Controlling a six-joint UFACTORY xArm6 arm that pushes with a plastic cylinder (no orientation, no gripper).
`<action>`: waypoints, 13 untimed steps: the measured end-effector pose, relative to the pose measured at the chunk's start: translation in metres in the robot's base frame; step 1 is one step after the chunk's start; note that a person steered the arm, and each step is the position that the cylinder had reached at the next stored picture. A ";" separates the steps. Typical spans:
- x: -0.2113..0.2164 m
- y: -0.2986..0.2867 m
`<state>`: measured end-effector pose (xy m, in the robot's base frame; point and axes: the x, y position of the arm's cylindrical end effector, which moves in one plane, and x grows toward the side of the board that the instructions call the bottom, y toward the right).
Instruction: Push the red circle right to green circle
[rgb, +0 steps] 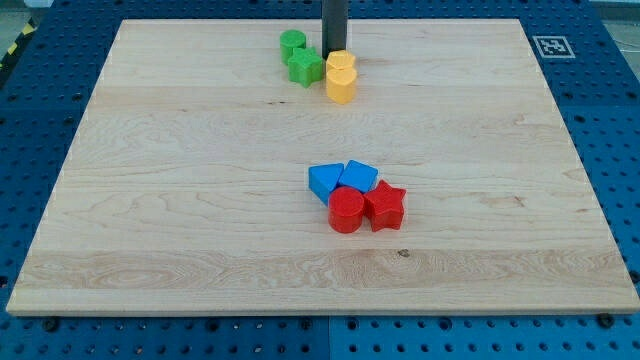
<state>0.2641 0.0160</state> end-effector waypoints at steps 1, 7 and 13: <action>-0.026 0.032; 0.183 0.018; 0.237 0.114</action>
<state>0.5009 0.1298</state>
